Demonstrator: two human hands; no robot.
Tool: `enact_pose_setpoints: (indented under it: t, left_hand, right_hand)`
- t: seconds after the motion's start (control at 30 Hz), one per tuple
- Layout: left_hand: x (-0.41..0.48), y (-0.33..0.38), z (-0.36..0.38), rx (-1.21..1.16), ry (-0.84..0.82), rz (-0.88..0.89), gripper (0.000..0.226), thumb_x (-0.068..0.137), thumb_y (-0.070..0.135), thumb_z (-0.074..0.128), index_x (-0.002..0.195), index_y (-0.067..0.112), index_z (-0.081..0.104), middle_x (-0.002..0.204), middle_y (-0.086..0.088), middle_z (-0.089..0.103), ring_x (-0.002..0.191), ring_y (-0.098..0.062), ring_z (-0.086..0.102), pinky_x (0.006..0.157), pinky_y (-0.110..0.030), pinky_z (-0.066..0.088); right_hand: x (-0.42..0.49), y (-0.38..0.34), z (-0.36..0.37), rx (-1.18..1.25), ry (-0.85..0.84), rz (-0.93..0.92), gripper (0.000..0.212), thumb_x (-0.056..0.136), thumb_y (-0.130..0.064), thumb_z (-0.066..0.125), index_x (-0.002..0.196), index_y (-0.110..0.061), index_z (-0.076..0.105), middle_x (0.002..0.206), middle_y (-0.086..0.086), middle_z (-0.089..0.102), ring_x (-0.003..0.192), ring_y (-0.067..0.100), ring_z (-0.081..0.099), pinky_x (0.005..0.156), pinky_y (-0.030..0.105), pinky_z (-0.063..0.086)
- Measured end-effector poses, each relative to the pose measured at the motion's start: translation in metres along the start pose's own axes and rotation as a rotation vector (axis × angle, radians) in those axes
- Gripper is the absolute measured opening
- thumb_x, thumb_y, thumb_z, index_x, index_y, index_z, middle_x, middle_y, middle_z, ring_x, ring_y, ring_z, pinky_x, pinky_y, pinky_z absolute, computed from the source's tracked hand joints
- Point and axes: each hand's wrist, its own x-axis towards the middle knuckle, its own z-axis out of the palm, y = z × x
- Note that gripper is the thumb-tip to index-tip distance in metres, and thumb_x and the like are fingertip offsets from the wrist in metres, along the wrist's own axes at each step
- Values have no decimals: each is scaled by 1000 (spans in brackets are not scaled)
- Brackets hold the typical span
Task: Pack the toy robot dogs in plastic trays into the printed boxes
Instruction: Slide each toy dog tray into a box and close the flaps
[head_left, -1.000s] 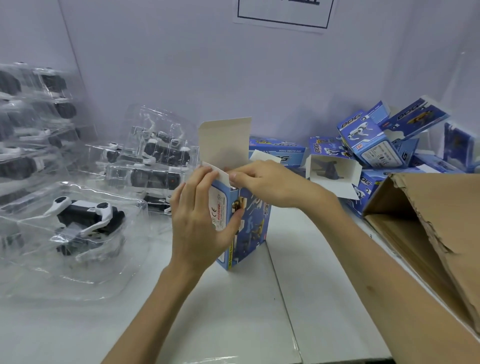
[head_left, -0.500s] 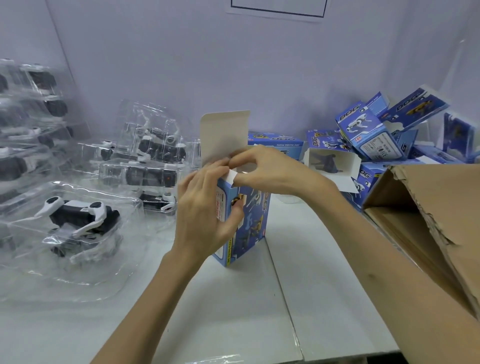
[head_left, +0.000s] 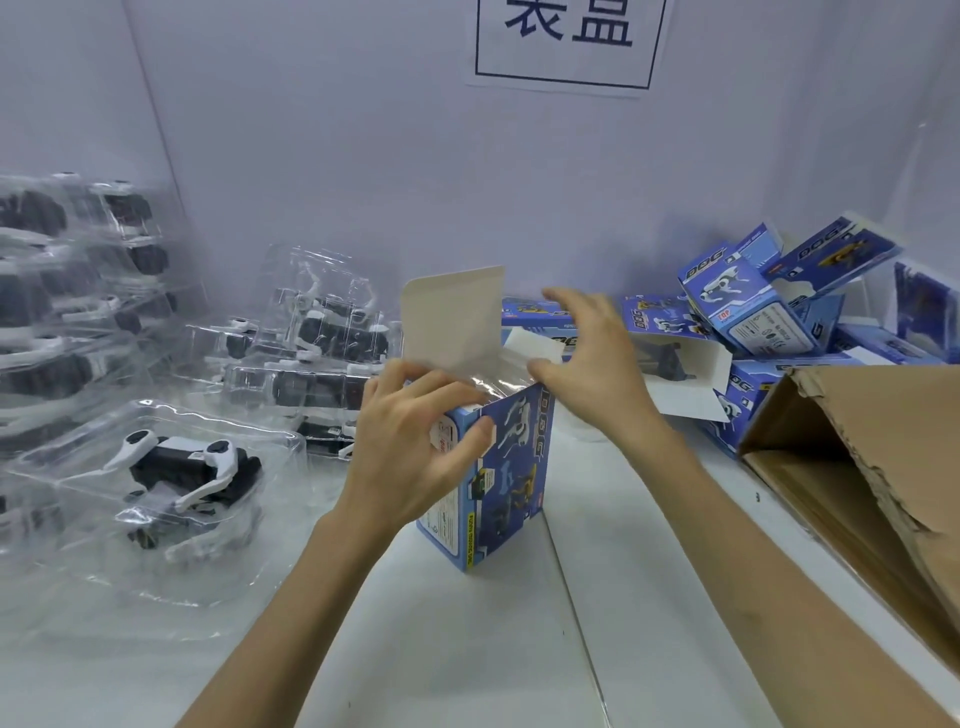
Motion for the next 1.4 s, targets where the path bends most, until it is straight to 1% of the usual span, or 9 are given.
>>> enact_pose_setpoints:
  t: [0.17, 0.4, 0.63, 0.77, 0.93, 1.03, 1.13, 1.23, 1.4]
  left_hand:
    - [-3, 1, 2, 0, 18, -13, 36, 84, 44, 56, 91, 16, 77, 98, 13, 72, 101, -15, 53, 85, -43, 43]
    - [6, -13, -20, -201, -185, -72, 44, 79, 49, 51, 98, 21, 79, 109, 25, 68, 114, -6, 55, 94, -45, 49]
    - [2, -12, -21, -199, -214, -80, 48, 81, 50, 49, 106, 22, 79, 115, 23, 69, 119, -3, 53, 96, -41, 49]
    - [1, -16, -23, -271, -176, -89, 41, 80, 46, 49, 100, 25, 77, 111, 28, 67, 120, -2, 53, 94, -28, 46]
    - [2, -15, -22, -341, -186, -115, 41, 76, 45, 50, 95, 22, 78, 110, 23, 70, 122, -3, 54, 98, -32, 47]
    - [6, -14, -26, -406, -252, -163, 40, 74, 47, 50, 96, 29, 77, 112, 22, 71, 123, -5, 54, 98, -41, 48]
    - [10, -17, -31, -382, -362, -174, 39, 74, 51, 48, 102, 40, 73, 116, 24, 69, 125, -3, 52, 100, -47, 48]
    - [14, -18, -36, -345, -430, -180, 41, 74, 54, 46, 105, 44, 71, 118, 27, 67, 125, 2, 50, 100, -43, 48]
    - [13, -24, -43, -461, -386, -160, 35, 79, 24, 53, 99, 44, 73, 120, 27, 68, 130, 0, 52, 103, -36, 46]
  right_hand:
    - [-11, 6, 14, 308, -35, 74, 46, 88, -2, 63, 130, -20, 66, 124, -5, 67, 88, -14, 58, 67, 1, 44]
    - [-48, 4, 10, 161, 134, -205, 50, 90, -20, 50, 138, -32, 55, 119, -15, 66, 94, -5, 58, 80, 16, 50]
    - [-38, 0, 12, 389, 206, 46, 15, 89, -5, 65, 97, -17, 69, 93, -13, 72, 88, 0, 68, 72, 31, 61]
    - [-43, 4, 12, 383, -23, -28, 12, 95, -18, 63, 86, -26, 66, 123, -20, 67, 117, 8, 59, 90, 46, 55]
    - [-45, 10, -3, 454, -193, 28, 38, 95, -54, 50, 100, -24, 73, 112, -20, 71, 111, 7, 64, 90, 50, 56]
    - [-33, 15, -7, 444, -205, 23, 7, 95, -28, 65, 94, -32, 71, 106, -17, 73, 103, 6, 64, 90, 36, 53]
    - [-26, 19, -3, 556, -252, 117, 44, 89, -13, 72, 120, -39, 56, 128, -12, 59, 121, 6, 54, 81, 16, 53]
    - [-29, 18, 3, 740, -247, 104, 73, 90, -1, 69, 146, -36, 37, 151, -12, 43, 134, 8, 46, 93, 25, 53]
    - [-42, 20, 6, 988, -108, -25, 36, 84, 5, 52, 111, -14, 66, 114, 3, 73, 111, 20, 67, 88, 31, 53]
